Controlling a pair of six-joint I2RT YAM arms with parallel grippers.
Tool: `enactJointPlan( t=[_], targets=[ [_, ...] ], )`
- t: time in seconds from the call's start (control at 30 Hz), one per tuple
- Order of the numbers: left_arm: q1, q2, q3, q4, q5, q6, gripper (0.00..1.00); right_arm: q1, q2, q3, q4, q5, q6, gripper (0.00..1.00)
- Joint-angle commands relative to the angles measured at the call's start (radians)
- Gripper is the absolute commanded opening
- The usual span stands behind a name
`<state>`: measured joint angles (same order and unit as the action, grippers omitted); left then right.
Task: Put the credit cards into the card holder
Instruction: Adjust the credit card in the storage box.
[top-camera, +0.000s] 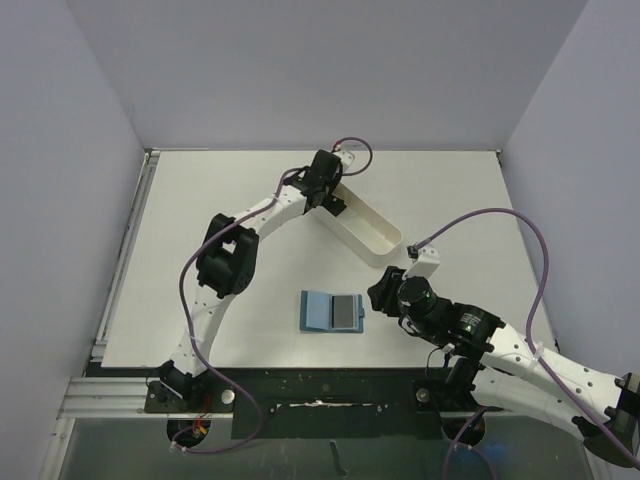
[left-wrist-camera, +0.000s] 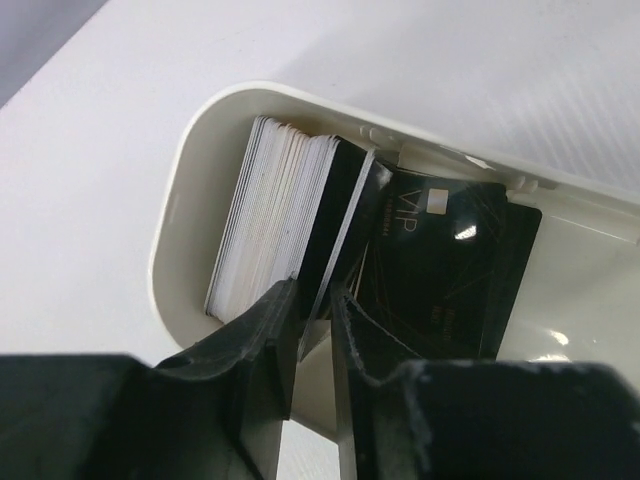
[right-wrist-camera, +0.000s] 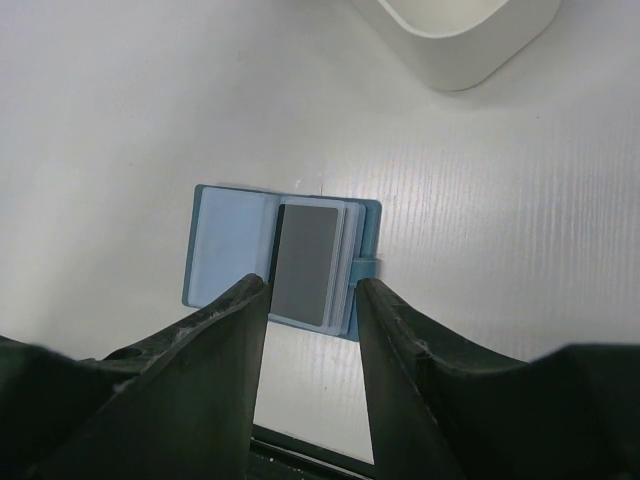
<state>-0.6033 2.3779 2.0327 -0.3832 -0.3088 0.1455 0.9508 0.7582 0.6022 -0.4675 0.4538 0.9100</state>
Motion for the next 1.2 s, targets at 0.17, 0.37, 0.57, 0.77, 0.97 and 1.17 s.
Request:
enactJointPlan(
  t=[0.17,0.37,0.57,0.77,0.97,1.17],
  targets=[
    [-0.03,0.039,0.05,0.115,-0.146,0.095,0.4,0.002,0.013,0.036,0.019,0.042,0.009,0.42],
    [-0.029,0.065,0.074,0.113,-0.151,0.099,0.43,0.001,0.016,0.034,0.01,0.042,0.013,0.42],
    [-0.034,0.069,0.098,0.114,-0.186,0.114,0.42,0.0,0.001,0.028,0.009,0.045,0.017,0.42],
    [-0.037,0.078,0.114,0.121,-0.239,0.143,0.45,-0.001,0.011,0.031,0.009,0.039,0.015,0.42],
    [-0.038,0.073,0.11,0.138,-0.266,0.149,0.45,-0.001,0.007,0.033,0.01,0.043,0.013,0.42],
    [-0.036,0.093,0.12,0.136,-0.263,0.163,0.43,-0.001,0.018,0.038,0.009,0.043,0.007,0.42]
  ],
)
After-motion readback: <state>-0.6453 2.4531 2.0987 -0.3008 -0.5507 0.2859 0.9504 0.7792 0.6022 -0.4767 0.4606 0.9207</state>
